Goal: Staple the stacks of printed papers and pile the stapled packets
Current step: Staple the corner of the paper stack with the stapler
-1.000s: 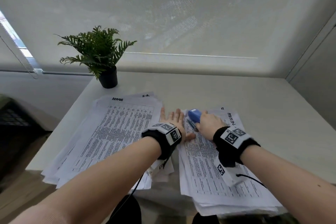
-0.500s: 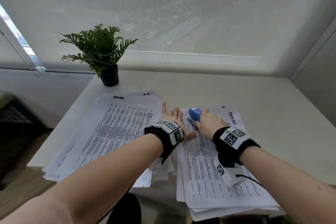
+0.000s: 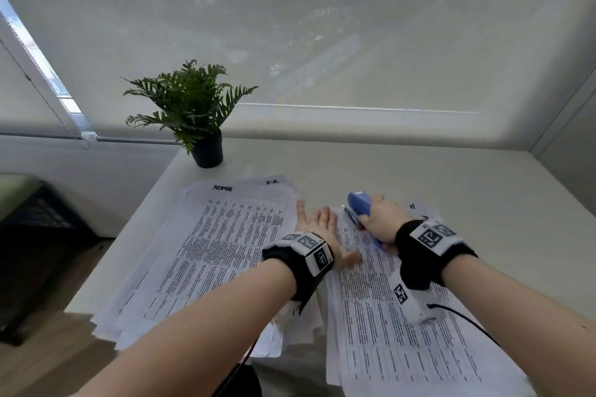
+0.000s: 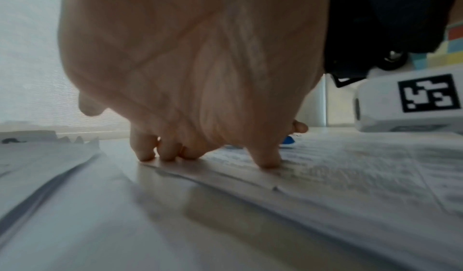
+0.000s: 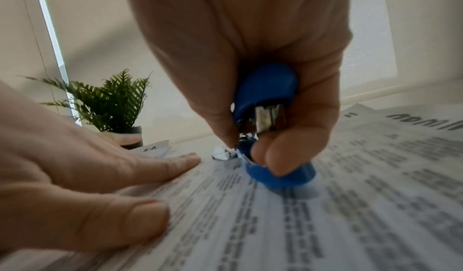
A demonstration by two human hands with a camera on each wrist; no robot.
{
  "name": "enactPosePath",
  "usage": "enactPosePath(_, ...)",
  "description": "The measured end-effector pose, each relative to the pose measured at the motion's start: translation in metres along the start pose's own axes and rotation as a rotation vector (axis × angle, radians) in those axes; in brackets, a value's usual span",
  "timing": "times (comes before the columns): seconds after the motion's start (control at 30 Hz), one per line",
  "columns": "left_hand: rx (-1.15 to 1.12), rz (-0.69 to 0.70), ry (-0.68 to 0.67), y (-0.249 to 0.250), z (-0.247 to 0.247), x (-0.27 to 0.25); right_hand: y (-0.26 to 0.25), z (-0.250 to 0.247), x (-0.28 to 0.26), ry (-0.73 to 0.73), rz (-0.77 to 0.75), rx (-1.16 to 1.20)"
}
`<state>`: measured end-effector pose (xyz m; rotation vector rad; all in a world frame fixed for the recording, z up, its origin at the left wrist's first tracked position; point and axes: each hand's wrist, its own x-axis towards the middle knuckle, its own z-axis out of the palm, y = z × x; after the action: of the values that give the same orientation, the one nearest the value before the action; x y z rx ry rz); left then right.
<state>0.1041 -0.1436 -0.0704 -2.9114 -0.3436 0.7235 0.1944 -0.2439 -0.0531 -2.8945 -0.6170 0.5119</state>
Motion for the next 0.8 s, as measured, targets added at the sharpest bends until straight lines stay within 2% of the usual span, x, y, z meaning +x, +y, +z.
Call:
enactPosePath(0.1, -0.121, 0.075, -0.005, -0.007, -0.011, -0.006, 0.015, -0.004, -0.012, 0.033, -0.017, -0.001)
enactPosePath(0.17, -0.226, 0.086, 0.051, -0.011, -0.019, -0.006, 0.021, -0.006, -0.024, 0.066, -0.050, -0.034)
enactPosePath(0.23, -0.322, 0.069, 0.221, -0.007, -0.023, -0.008, 0.026, -0.007, -0.038, 0.110, -0.071, -0.085)
enactPosePath(0.33, -0.406, 0.087, 0.553, 0.012, -0.033, -0.021, 0.033, -0.008, -0.054, 0.169, -0.059, -0.106)
enactPosePath(0.37, -0.460, 0.085, 0.602, 0.019, -0.036, -0.027, 0.035, -0.009, -0.059, 0.184, -0.050, -0.095)
enactPosePath(0.43, -0.643, 0.022, 0.538, 0.027, -0.040, -0.034, 0.039, -0.011, -0.068, 0.210, -0.031, -0.058)
enactPosePath(0.53, -0.936, -0.040, 0.280, 0.030, -0.040, -0.036, 0.042, -0.013, -0.081, 0.247, -0.018, -0.008)
enactPosePath(0.67, -1.524, 0.041, 0.066, 0.031, -0.032, -0.037, 0.042, -0.015, -0.093, 0.267, -0.008, 0.039)
enactPosePath(0.73, -1.680, 0.085, 0.004, 0.031, -0.030, -0.038, 0.040, -0.015, -0.097, 0.268, -0.013, 0.043)
enactPosePath(0.8, -1.741, 0.092, -0.016, 0.032, -0.028, -0.039, 0.038, -0.015, -0.100, 0.271, -0.019, 0.044)
